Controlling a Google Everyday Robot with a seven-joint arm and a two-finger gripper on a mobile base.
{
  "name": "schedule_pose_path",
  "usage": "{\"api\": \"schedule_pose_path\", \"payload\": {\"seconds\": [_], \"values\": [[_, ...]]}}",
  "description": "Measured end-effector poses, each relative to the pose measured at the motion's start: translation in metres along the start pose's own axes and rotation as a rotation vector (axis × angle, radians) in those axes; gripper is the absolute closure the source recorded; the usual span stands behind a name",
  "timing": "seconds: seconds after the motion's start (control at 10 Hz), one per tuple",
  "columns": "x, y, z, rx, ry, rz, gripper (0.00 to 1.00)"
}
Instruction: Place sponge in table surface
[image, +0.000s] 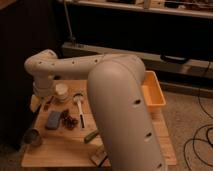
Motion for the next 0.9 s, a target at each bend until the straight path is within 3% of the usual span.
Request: {"api": "schedule_pose_path", "payload": {"seconds": [0.3, 0.6, 0.9], "values": [[-0.011, 0.007, 0.039, -0.006, 0.023, -0.033, 0.20], [-0.002, -0.013, 0.077, -0.001, 0.051, 0.006, 0.20], [0.000, -0.028, 0.092, 0.014, 0.067, 0.036, 0.20]]}}
